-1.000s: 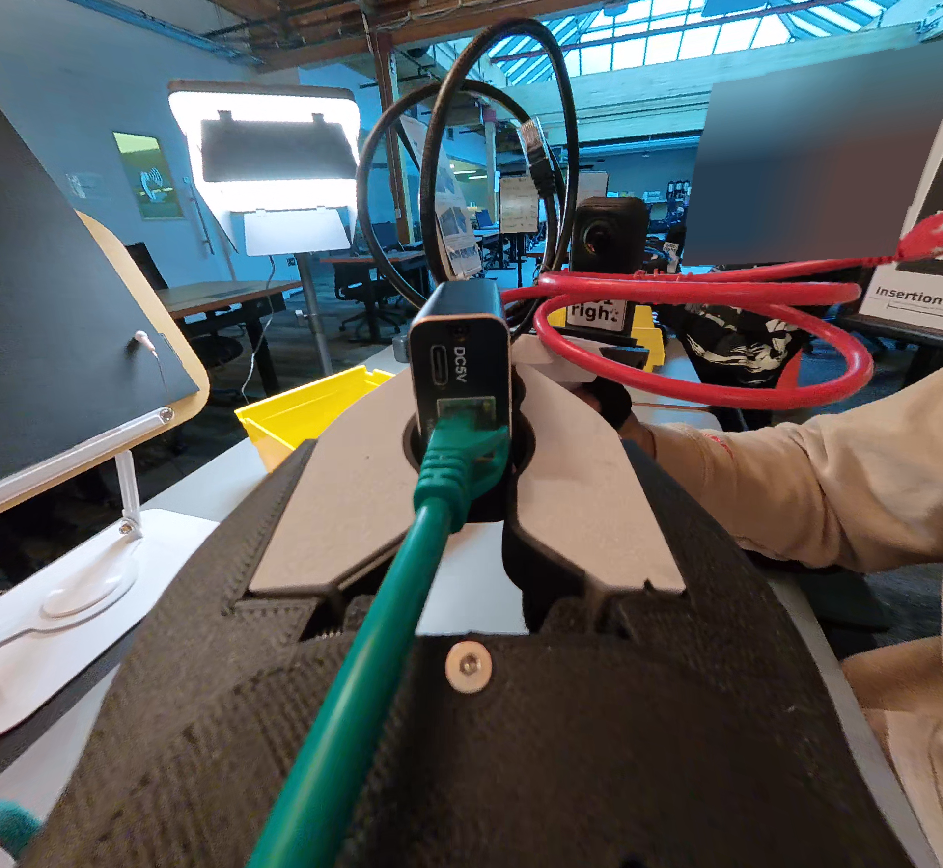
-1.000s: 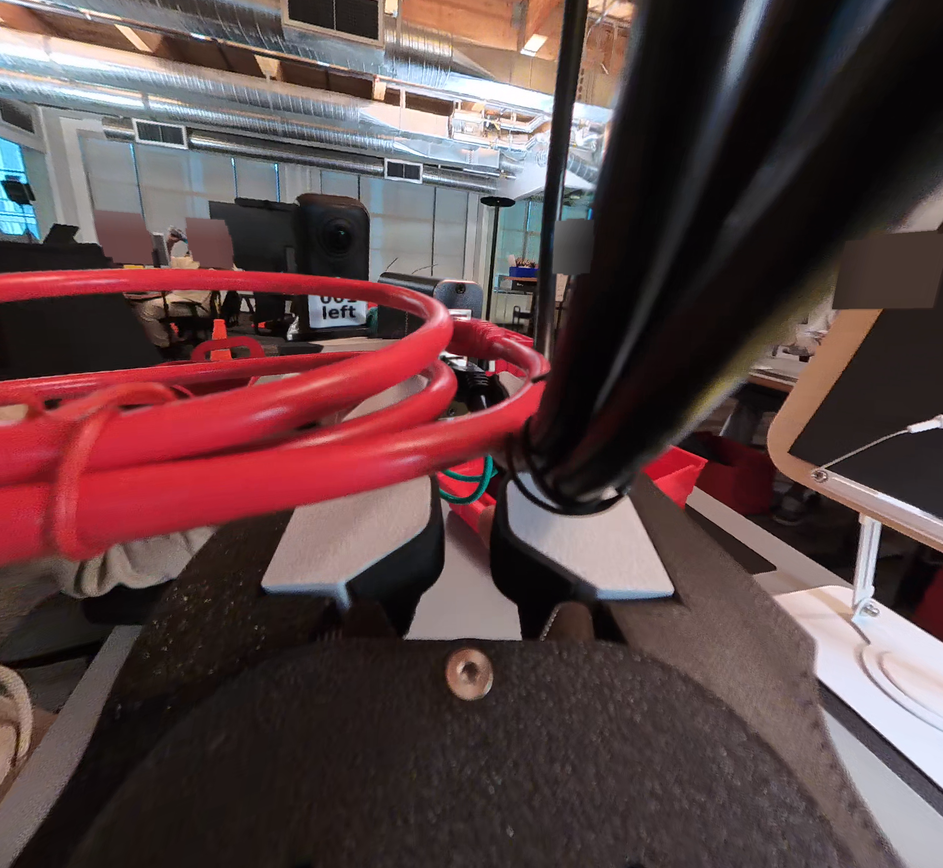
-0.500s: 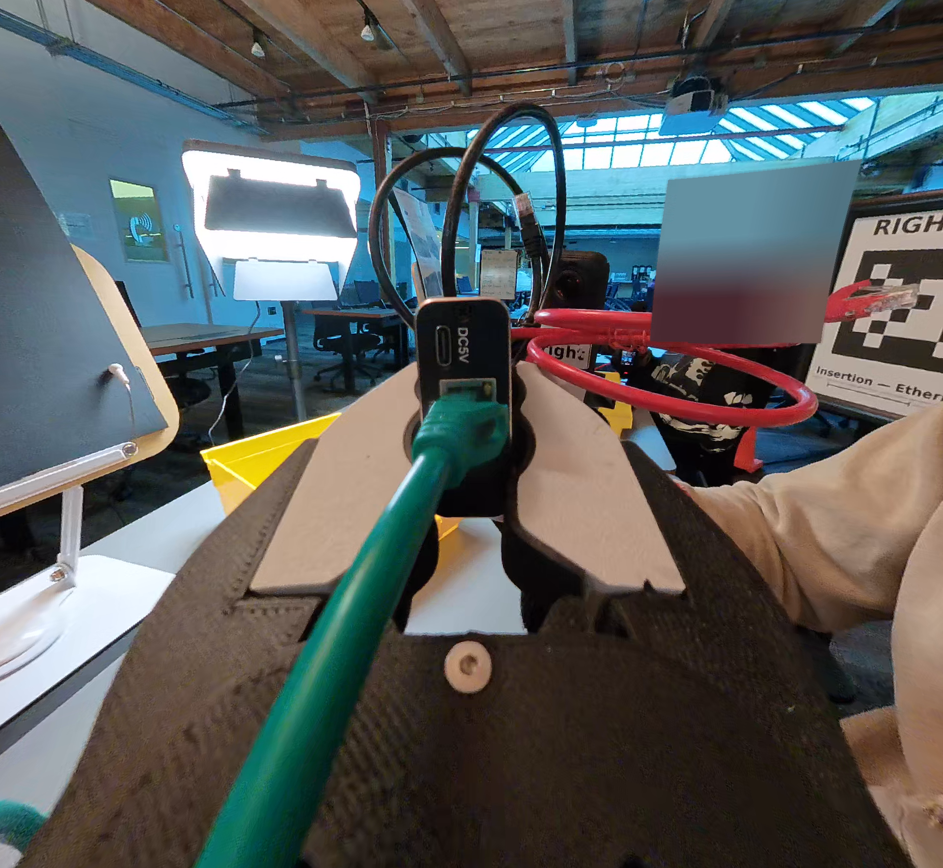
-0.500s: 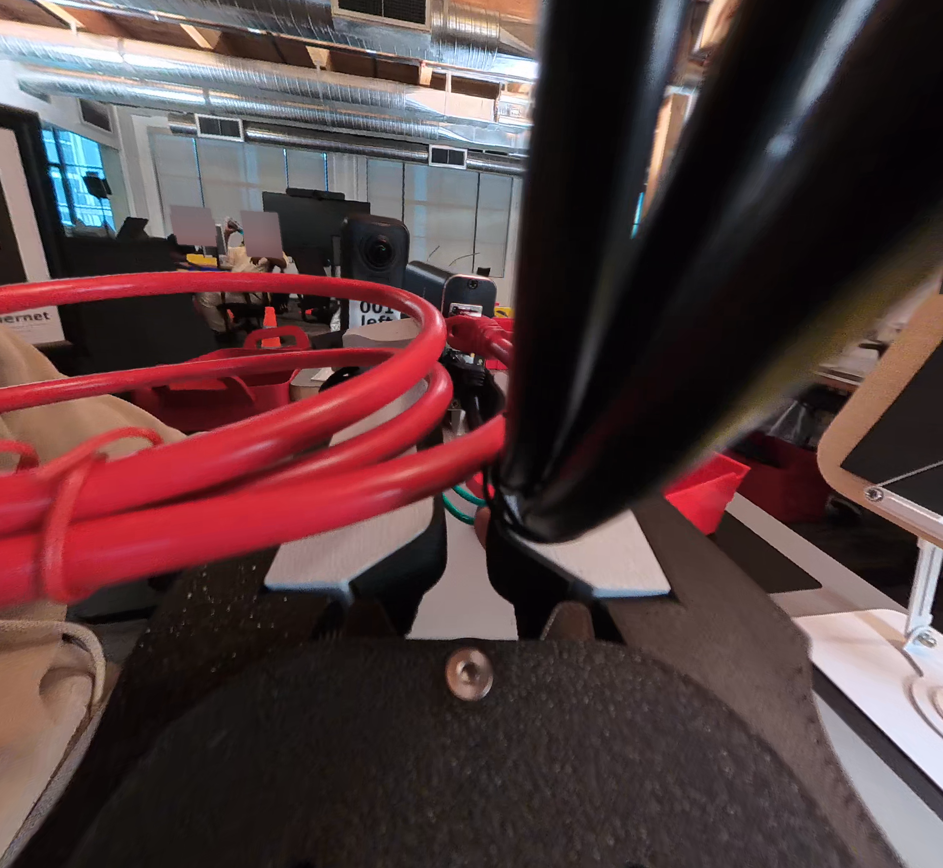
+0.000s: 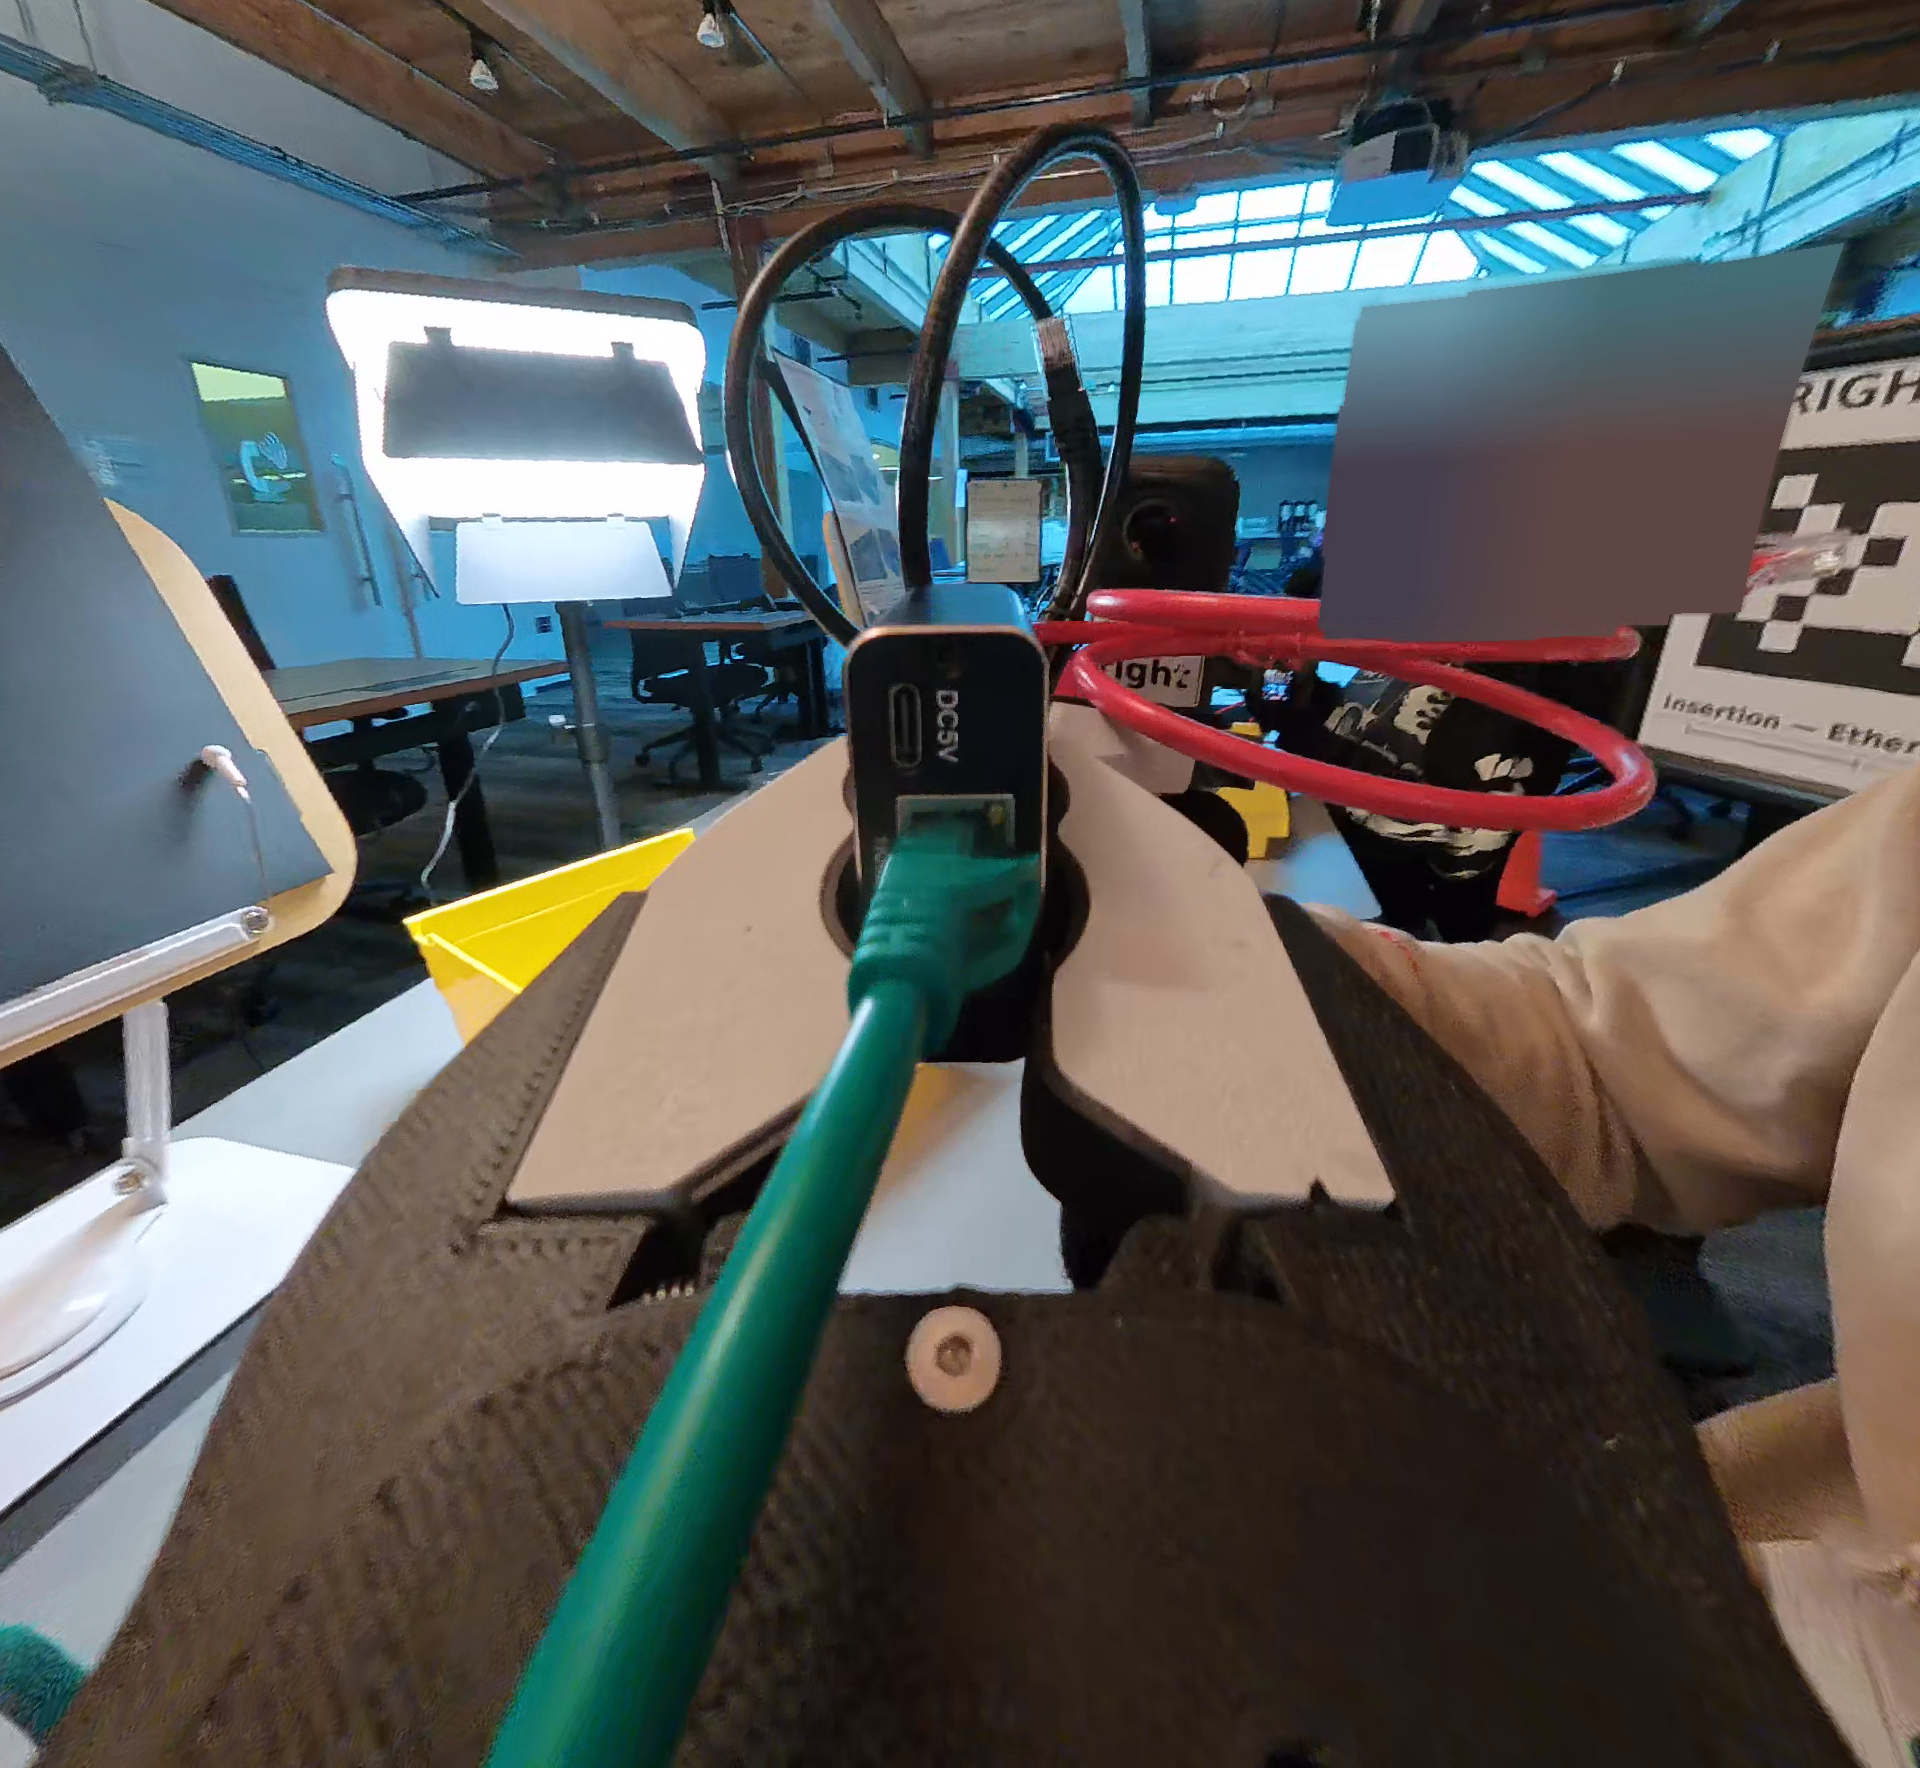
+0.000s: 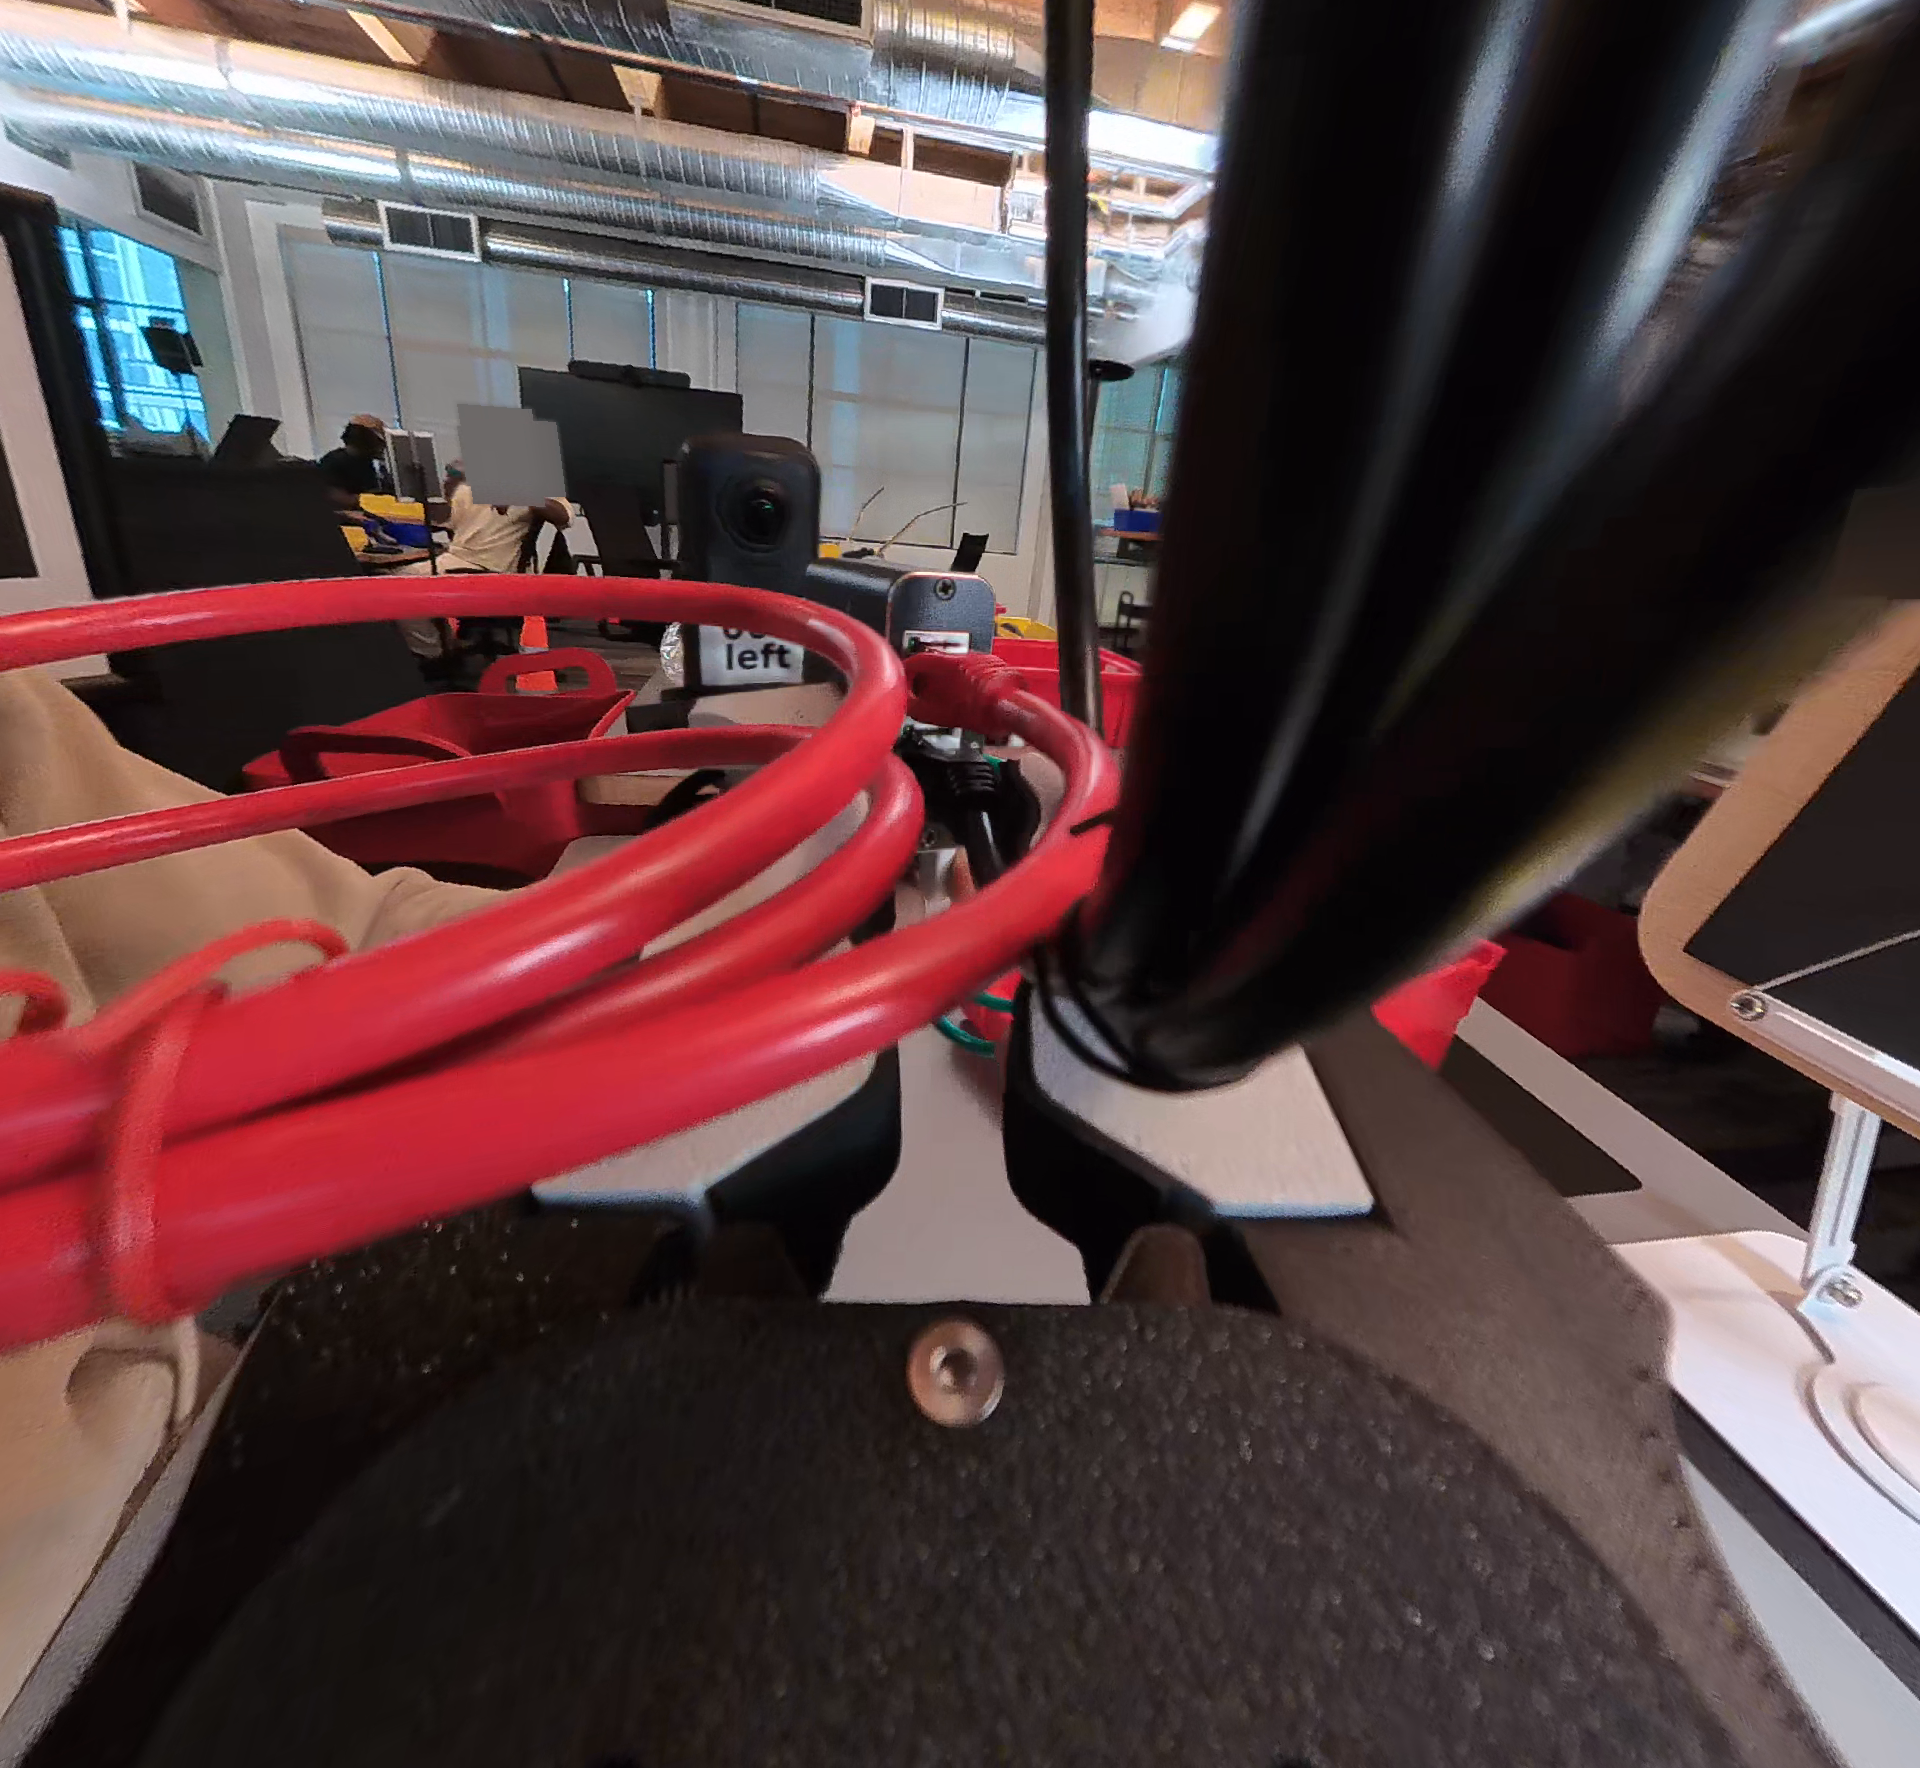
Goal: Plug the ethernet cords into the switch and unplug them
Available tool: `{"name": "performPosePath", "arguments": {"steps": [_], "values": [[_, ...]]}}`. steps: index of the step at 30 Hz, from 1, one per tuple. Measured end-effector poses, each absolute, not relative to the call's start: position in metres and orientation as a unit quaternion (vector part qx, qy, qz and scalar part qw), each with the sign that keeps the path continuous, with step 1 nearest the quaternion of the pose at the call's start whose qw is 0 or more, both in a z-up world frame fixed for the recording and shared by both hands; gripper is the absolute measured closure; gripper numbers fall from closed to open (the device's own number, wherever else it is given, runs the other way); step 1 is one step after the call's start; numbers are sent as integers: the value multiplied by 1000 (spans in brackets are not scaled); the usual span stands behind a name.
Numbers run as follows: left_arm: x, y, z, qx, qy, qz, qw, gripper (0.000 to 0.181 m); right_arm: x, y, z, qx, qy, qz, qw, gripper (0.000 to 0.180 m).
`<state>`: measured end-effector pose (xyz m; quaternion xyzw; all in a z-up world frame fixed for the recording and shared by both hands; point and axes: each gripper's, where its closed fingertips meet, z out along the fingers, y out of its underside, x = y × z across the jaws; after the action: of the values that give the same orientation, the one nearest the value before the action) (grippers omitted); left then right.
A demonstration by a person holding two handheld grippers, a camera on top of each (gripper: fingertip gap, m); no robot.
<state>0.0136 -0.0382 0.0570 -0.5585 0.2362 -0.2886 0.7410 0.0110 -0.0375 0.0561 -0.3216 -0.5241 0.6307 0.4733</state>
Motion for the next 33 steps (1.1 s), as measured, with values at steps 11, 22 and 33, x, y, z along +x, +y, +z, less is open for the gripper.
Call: {"name": "performPosePath", "arguments": {"steps": [11, 22, 33], "values": [[10, -43, 65, -545, 233, -240, 769, 153, 9, -39, 62, -319, -483, 595, 558, 164], [-55, -81, 121, -483, 183, -246, 820, 153, 51, 16, 88, -333, -437, 581, 600, 168], [-61, -44, 83, -594, 186, -258, 739, 154, 63, 110, 8, -558, -538, 468, 424, 169]]}}
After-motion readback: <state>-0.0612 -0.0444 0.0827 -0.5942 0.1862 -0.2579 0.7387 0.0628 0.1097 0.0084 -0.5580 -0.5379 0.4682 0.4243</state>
